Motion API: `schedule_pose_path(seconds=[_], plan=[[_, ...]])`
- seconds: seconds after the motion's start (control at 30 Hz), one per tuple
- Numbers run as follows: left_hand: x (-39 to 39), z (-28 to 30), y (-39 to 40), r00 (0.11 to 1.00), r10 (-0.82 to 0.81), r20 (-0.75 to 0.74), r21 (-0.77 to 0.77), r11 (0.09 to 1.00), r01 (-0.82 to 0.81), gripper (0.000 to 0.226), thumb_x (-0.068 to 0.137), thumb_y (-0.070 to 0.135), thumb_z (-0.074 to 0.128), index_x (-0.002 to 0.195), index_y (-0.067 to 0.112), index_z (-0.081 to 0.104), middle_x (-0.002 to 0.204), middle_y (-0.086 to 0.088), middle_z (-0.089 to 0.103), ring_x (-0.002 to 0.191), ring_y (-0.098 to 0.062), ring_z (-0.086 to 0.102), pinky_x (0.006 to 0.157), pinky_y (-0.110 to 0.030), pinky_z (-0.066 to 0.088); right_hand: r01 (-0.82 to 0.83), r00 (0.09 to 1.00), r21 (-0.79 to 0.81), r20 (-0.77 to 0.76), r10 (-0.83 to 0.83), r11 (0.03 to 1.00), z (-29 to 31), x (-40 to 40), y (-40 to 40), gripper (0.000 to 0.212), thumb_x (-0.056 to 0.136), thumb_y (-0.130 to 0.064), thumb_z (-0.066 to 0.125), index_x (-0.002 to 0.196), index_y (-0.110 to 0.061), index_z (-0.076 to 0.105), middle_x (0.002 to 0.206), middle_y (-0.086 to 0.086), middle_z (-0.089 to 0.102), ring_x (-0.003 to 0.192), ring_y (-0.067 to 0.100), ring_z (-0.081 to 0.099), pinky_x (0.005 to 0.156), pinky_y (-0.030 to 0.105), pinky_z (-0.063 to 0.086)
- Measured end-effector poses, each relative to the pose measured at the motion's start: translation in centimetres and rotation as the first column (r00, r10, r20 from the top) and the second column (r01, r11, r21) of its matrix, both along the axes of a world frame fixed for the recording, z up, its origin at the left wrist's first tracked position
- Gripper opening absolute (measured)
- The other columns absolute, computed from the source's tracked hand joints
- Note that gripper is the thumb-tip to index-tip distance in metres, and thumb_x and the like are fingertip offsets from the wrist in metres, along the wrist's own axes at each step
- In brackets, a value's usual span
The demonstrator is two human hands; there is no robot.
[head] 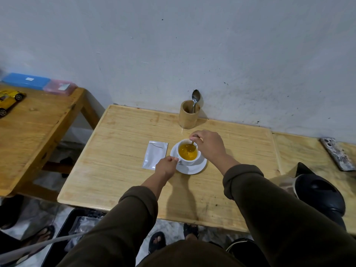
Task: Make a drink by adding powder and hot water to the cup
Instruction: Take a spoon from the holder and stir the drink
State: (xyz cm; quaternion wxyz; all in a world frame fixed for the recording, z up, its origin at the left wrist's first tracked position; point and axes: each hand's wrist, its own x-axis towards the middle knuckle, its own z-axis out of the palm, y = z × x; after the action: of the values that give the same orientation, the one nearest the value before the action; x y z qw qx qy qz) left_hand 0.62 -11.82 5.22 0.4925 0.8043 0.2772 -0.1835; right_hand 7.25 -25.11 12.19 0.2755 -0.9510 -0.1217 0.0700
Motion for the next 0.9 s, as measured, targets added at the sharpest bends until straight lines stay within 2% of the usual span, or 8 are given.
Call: schedule_pose_path(seconds=[0.1, 0.2, 0.27, 0.4, 0.6, 0.73, 0.9], plan=[[0.02, 0.11, -0.07, 1.0, -0.002, -0.002, 0.009, 1.0, 0.002, 0.041, 0.097, 0.033, 0.042, 0.126, 0.009, 0.059, 0.129, -0.015, 0.06, 0.12, -0.032, 0.052, 0.101, -0.038, 0.041, 0.01, 0.999, 0.101, -0.043, -0.005, 0.995, 0.08, -0.27, 0.2, 0.019, 0.09, -0.027, 0.058, 0.097, -0.018, 0.073, 0.101, 0.004, 0.074, 0.087, 0.022, 0.067, 0.08, 0.035, 0.052], [0.04, 0.14, -0.13, 1.0, -0.006, -0.005, 0.019, 1.0, 0.006, 0.041, 0.097, 0.033, 0.042, 0.125, 0.009, 0.059, 0.128, -0.016, 0.06, 0.12, -0.032, 0.053, 0.101, -0.038, 0.041, -0.02, 0.996, 0.112, -0.086, 0.03, 0.993, 0.21, -0.3, 0.38, 0.018, 0.089, -0.026, 0.058, 0.093, -0.015, 0.072, 0.094, 0.007, 0.074, 0.08, 0.026, 0.068, 0.08, 0.04, 0.055], [0.01, 0.13, -0.14, 1.0, 0.0, -0.003, 0.016, 1.0, 0.0, 0.041, 0.097, 0.033, 0.042, 0.126, 0.009, 0.059, 0.129, -0.015, 0.06, 0.12, -0.032, 0.052, 0.101, -0.038, 0.041, -0.024, 0.995, 0.087, -0.095, 0.033, 0.996, 0.3, -0.22, 0.41, 0.018, 0.091, -0.025, 0.055, 0.091, -0.013, 0.069, 0.095, 0.008, 0.071, 0.083, 0.028, 0.066, 0.08, 0.039, 0.054], [-0.06, 0.26, -0.17, 1.0, 0.004, 0.001, 0.005, 1.0, -0.004, 0.041, 0.098, 0.033, 0.042, 0.127, 0.009, 0.058, 0.131, -0.014, 0.059, 0.122, -0.031, 0.052, 0.101, -0.037, 0.041, 0.025, 1.0, -0.032, 0.016, -0.024, 0.999, 0.21, -0.14, 0.25, 0.023, 0.094, -0.028, 0.05, 0.098, -0.015, 0.069, 0.103, 0.007, 0.063, 0.093, 0.024, 0.059, 0.072, 0.031, 0.042], [-0.1, 0.24, -0.15, 1.0, 0.017, -0.005, -0.016, 1.0, -0.017, 0.041, 0.098, 0.033, 0.042, 0.126, 0.009, 0.059, 0.129, -0.015, 0.059, 0.12, -0.032, 0.052, 0.1, -0.038, 0.042, 0.001, 1.0, 0.059, -0.011, 0.0, 0.998, -0.15, -0.46, 0.32, 0.02, 0.09, -0.026, 0.057, 0.099, -0.018, 0.073, 0.103, 0.007, 0.07, 0.096, 0.024, 0.061, 0.083, 0.037, 0.049], [-0.11, 0.27, -0.24, 1.0, 0.013, -0.006, -0.003, 1.0, -0.013, 0.041, 0.098, 0.033, 0.042, 0.126, 0.009, 0.059, 0.128, -0.016, 0.06, 0.12, -0.032, 0.052, 0.1, -0.038, 0.042, -0.026, 0.998, 0.111, -0.061, 0.033, 0.993, 0.05, -0.53, 0.08, 0.018, 0.089, -0.024, 0.058, 0.094, -0.013, 0.072, 0.101, 0.008, 0.071, 0.087, 0.027, 0.065, 0.083, 0.043, 0.053], [-0.13, 0.35, -0.27, 1.0, 0.007, -0.004, 0.001, 1.0, -0.007, 0.042, 0.098, 0.034, 0.041, 0.127, 0.01, 0.059, 0.129, -0.014, 0.059, 0.12, -0.031, 0.052, 0.1, -0.037, 0.041, -0.003, 1.0, -0.022, -0.01, 0.003, 1.0, 0.02, -0.38, -0.1, 0.022, 0.093, -0.028, 0.052, 0.099, -0.015, 0.07, 0.101, 0.007, 0.065, 0.092, 0.025, 0.06, 0.077, 0.035, 0.047]])
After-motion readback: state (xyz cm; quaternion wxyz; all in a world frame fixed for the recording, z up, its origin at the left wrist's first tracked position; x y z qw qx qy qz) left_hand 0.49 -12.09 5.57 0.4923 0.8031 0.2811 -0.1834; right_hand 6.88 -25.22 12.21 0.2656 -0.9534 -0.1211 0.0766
